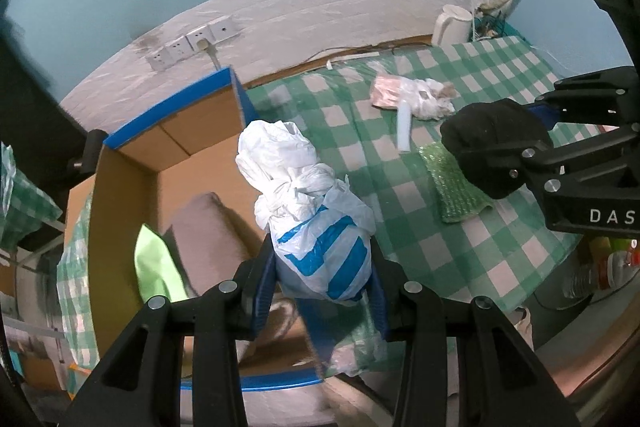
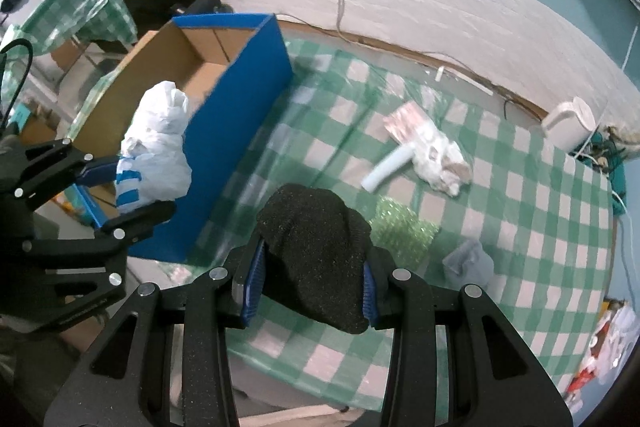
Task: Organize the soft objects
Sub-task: 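Carry the black sock and striped bag over the cardboard box with both grippers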
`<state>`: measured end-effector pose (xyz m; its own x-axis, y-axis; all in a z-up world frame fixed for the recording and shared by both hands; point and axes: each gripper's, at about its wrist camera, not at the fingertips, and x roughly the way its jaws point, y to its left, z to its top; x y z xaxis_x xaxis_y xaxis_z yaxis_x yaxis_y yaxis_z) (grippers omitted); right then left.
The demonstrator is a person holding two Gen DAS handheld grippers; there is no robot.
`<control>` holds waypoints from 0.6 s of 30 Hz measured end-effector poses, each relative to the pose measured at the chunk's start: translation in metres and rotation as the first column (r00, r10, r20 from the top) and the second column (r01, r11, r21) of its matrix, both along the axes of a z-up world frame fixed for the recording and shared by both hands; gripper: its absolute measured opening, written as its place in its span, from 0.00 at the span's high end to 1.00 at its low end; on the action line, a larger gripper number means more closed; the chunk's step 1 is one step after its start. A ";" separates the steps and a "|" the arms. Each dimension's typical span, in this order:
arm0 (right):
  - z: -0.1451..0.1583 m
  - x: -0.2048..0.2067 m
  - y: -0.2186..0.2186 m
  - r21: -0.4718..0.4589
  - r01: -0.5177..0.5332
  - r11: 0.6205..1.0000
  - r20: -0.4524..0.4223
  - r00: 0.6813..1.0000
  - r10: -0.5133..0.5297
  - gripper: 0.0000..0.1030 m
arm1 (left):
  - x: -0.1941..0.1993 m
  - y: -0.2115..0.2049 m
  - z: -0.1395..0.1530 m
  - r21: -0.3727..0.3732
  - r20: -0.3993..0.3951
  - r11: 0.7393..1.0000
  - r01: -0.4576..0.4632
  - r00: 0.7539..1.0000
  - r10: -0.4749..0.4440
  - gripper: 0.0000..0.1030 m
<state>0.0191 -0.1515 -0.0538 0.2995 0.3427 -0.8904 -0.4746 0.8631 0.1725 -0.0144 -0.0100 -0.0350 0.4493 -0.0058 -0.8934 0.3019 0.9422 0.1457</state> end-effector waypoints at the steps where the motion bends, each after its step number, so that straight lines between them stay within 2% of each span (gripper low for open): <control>1: 0.001 0.001 0.003 0.000 -0.004 1.000 0.002 1.000 0.004 0.62 | 0.000 0.003 0.001 -0.001 0.003 1.000 -0.004 1.000 0.004 0.60; 18: 0.021 0.008 0.072 -0.008 -0.098 0.995 0.044 0.994 0.098 0.62 | 0.001 0.062 0.016 -0.018 0.054 0.995 -0.099 0.994 0.100 0.60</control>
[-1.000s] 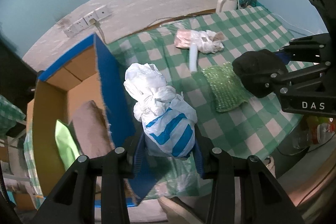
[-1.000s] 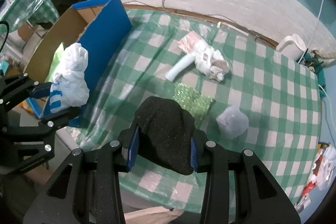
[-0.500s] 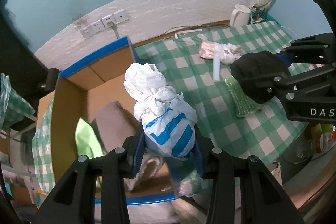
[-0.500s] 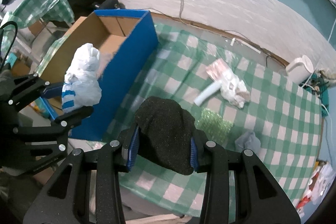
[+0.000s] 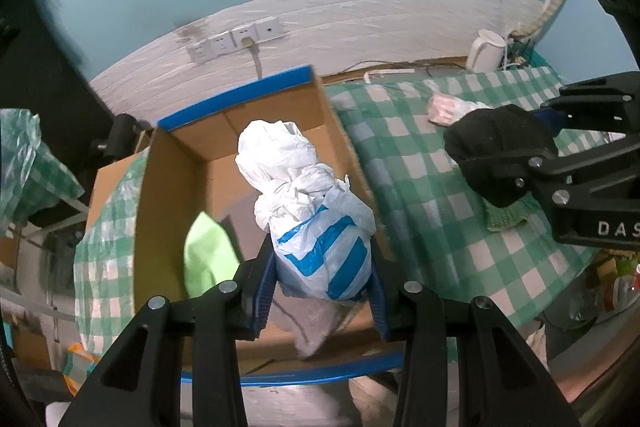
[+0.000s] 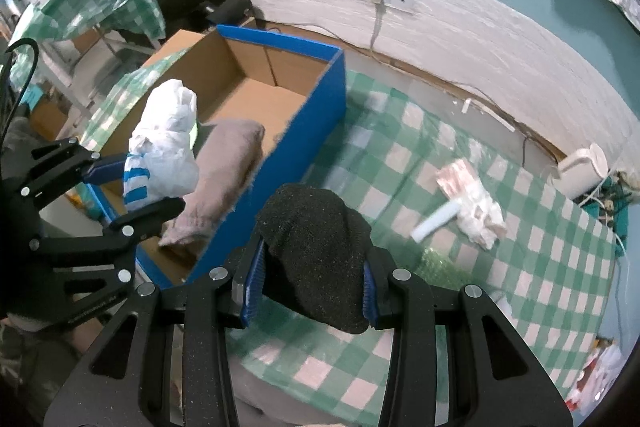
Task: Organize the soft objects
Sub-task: 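Carry the black sock and striped bag over the cardboard box with both grippers, then open the right gripper to drop the sock while the left gripper releases the bag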
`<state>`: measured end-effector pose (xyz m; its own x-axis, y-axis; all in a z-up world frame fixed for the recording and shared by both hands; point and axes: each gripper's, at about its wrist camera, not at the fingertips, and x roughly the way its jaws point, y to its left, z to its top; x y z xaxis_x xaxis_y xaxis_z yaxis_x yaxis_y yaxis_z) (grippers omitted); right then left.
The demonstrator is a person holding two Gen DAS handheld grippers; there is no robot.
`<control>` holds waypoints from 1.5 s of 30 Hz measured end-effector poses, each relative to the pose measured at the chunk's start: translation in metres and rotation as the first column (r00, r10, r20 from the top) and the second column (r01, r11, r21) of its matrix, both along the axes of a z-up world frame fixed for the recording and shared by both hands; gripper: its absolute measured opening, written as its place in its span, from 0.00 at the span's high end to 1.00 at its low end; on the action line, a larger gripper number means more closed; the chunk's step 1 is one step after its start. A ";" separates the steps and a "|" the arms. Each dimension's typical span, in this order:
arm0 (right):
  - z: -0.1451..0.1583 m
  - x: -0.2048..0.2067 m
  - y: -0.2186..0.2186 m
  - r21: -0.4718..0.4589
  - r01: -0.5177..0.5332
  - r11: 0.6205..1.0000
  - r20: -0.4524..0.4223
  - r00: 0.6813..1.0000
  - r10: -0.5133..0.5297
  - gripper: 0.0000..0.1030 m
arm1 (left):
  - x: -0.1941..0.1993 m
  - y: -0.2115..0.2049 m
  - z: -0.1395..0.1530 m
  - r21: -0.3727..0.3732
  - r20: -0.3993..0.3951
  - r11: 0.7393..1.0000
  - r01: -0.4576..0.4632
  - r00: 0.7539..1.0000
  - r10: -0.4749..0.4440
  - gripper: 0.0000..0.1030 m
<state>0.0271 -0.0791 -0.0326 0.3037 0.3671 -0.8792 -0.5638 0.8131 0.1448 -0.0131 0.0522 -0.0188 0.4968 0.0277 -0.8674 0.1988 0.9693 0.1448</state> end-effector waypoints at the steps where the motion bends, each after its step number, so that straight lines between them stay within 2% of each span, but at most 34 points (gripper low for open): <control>1: 0.001 0.000 0.003 -0.001 -0.007 1.000 0.000 1.000 0.007 0.62 | 0.001 0.003 0.000 0.000 0.002 1.000 -0.006 1.000 0.006 0.60; 7: 0.003 0.000 0.030 -0.008 -0.047 0.999 0.007 0.999 0.047 0.62 | 0.001 0.024 0.000 0.018 0.011 0.999 -0.040 0.999 0.040 0.60; 15: -0.001 -0.001 0.065 -0.024 -0.102 0.995 0.006 0.995 0.102 0.62 | 0.003 0.055 -0.008 0.002 -0.014 0.996 -0.086 0.996 0.087 0.60; 31: -0.021 0.004 0.118 -0.027 -0.175 0.984 -0.044 0.984 0.174 0.62 | 0.007 0.100 -0.023 -0.009 -0.045 0.984 -0.181 0.983 0.180 0.59; 35: -0.022 0.005 0.124 -0.030 -0.179 0.983 -0.042 0.983 0.178 0.58 | 0.009 0.107 -0.028 -0.005 -0.054 0.980 -0.201 0.978 0.200 0.57; 37: -0.022 0.005 0.126 -0.038 -0.175 0.984 -0.030 0.984 0.174 0.52 | 0.010 0.110 -0.030 0.002 -0.057 0.977 -0.213 0.975 0.213 0.55; 38: -0.022 0.004 0.127 -0.039 -0.174 0.984 -0.024 0.985 0.173 0.47 | 0.010 0.111 -0.031 0.007 -0.059 0.977 -0.215 0.975 0.215 0.52; 39: -0.021 0.004 0.127 -0.039 -0.172 0.984 -0.018 0.985 0.172 0.42 | 0.010 0.110 -0.032 0.014 -0.059 0.976 -0.216 0.974 0.217 0.45; 40: -0.020 0.004 0.127 -0.039 -0.171 0.985 -0.012 0.985 0.170 0.41 | 0.010 0.110 -0.032 0.022 -0.059 0.976 -0.217 0.974 0.218 0.38; 41: -0.019 0.004 0.126 -0.041 -0.170 0.985 -0.006 0.986 0.169 0.39 | 0.011 0.109 -0.032 0.028 -0.057 0.976 -0.216 0.974 0.218 0.37; 45: -0.018 0.006 0.123 -0.042 -0.157 0.987 0.001 0.988 0.157 0.36 | 0.010 0.106 -0.029 0.045 -0.036 0.977 -0.208 0.977 0.209 0.36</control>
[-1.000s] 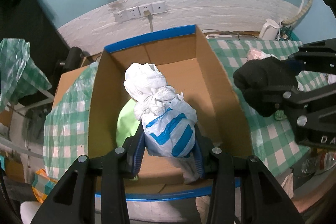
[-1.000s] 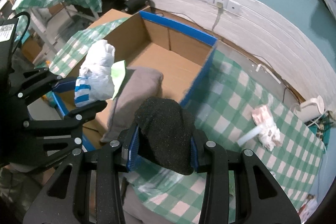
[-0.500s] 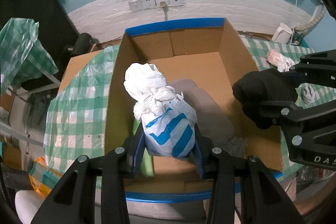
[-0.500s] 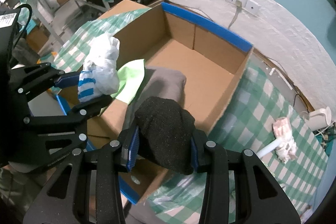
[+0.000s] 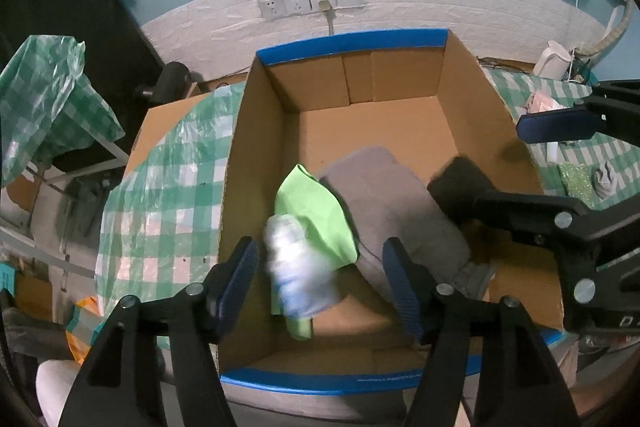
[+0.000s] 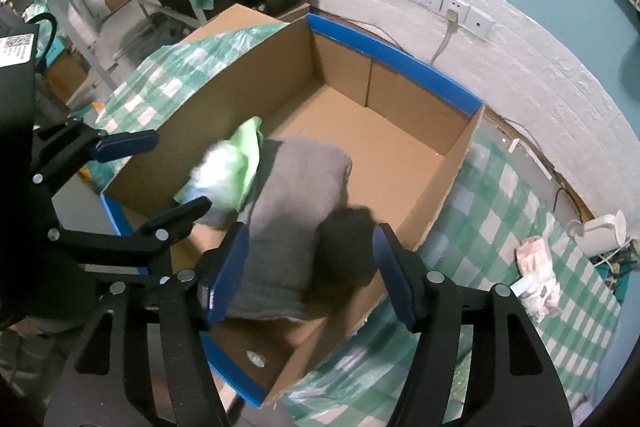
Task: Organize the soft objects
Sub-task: 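Open the right gripper to drop the sock while the left gripper releases the bag, then move both open grippers out of the box back over the table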
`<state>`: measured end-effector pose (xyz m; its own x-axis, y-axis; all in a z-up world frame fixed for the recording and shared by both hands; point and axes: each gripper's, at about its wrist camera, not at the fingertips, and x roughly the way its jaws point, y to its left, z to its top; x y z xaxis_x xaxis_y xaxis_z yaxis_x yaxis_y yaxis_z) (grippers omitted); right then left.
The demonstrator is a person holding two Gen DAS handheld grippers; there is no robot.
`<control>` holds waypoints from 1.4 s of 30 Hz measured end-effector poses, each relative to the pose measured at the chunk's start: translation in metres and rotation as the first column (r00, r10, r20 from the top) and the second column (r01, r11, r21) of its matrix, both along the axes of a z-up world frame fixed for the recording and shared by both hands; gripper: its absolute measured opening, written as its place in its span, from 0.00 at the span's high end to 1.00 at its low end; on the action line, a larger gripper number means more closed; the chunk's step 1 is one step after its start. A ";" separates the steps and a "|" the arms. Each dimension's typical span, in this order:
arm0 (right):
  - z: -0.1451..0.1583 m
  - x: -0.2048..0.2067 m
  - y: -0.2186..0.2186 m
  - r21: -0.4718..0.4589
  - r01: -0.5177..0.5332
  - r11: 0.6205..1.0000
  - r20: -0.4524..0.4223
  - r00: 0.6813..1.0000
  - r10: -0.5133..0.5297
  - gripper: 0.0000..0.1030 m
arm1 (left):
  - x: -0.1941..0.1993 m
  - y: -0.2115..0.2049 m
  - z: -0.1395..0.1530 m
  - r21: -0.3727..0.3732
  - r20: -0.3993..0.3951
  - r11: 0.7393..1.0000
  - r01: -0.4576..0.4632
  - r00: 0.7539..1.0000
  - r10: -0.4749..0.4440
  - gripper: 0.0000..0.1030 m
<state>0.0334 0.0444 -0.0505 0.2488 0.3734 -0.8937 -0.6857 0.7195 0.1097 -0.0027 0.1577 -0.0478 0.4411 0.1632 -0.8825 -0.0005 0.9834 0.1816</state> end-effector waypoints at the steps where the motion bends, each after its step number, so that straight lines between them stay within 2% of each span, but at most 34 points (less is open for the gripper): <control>1: 0.000 0.001 -0.001 0.002 0.004 1.000 -0.001 1.000 -0.004 0.35 | 0.000 0.000 0.001 0.000 0.002 1.000 0.002 1.000 -0.002 0.36; 16: 0.002 0.004 -0.035 0.017 0.059 0.998 0.001 0.998 -0.059 0.35 | 0.003 -0.017 0.007 0.000 0.018 0.999 0.040 0.999 -0.040 0.35; 25: -0.004 0.009 -0.076 0.020 0.132 0.991 -0.013 0.991 -0.132 0.35 | 0.004 -0.041 0.010 0.005 0.026 0.996 0.088 0.996 -0.089 0.32; 42: -0.017 0.011 -0.157 0.009 0.263 0.965 -0.027 0.964 -0.263 0.34 | 0.007 -0.095 0.008 0.018 0.015 0.984 0.176 0.984 -0.176 0.32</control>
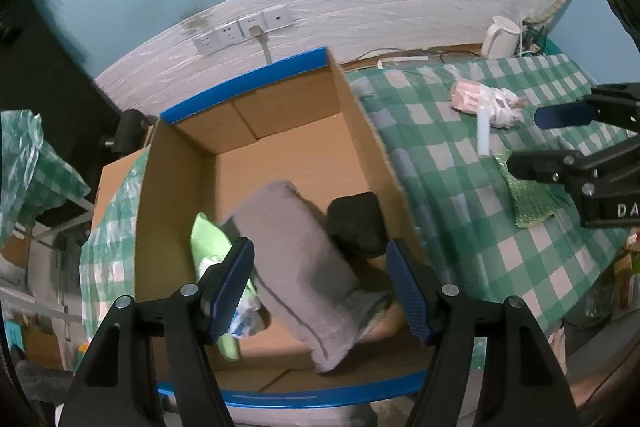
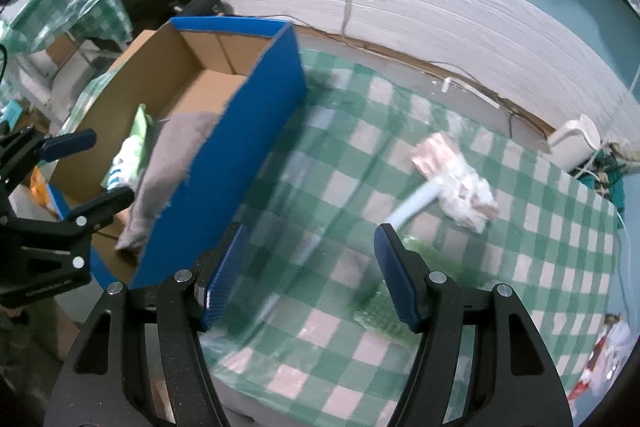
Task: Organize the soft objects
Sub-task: 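Move both open grippers out of the box back over the table, then lower the right gripper onto the light-grey knit ball and close it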
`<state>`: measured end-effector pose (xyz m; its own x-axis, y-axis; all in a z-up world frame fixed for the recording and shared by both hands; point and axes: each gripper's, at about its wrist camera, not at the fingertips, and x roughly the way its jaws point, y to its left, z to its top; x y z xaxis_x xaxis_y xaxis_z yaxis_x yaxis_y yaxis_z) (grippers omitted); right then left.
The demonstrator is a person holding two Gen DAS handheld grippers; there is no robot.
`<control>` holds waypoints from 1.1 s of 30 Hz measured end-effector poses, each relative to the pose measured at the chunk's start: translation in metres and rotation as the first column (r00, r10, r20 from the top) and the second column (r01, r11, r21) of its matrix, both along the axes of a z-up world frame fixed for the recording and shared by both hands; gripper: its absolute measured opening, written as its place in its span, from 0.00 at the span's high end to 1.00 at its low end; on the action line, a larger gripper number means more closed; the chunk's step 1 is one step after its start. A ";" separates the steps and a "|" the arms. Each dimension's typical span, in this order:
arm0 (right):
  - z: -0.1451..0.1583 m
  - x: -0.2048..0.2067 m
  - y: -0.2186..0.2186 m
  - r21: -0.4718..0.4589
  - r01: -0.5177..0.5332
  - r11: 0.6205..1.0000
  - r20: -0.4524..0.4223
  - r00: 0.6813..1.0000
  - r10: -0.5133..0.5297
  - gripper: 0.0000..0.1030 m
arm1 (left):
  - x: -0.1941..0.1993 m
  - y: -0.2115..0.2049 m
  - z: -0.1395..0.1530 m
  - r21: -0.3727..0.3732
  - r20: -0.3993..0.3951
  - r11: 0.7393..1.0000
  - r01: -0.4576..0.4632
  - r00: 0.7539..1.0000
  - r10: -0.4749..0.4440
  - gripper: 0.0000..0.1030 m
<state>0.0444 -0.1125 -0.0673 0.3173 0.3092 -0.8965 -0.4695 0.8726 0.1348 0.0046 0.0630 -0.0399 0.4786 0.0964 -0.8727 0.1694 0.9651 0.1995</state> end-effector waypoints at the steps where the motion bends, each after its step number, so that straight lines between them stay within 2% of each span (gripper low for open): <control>1: -0.001 0.000 -0.005 -0.005 0.007 1.000 0.004 1.000 -0.007 0.34 | 0.000 -0.004 0.000 0.001 -0.003 1.000 0.008 1.000 -0.008 0.32; 3: -0.001 -0.001 -0.013 -0.005 0.020 1.000 0.007 1.000 -0.020 0.31 | 0.000 -0.012 -0.001 0.007 -0.006 1.000 0.021 1.000 -0.021 0.32; 22: -0.004 -0.004 -0.082 0.005 0.137 0.991 0.014 0.990 -0.137 0.29 | 0.001 -0.071 -0.006 0.041 -0.027 0.994 0.105 0.994 -0.104 0.31; 33: -0.018 -0.002 -0.129 -0.002 0.222 0.975 -0.007 0.975 -0.222 0.26 | 0.004 -0.101 -0.019 0.046 -0.067 0.989 0.142 0.988 -0.138 0.31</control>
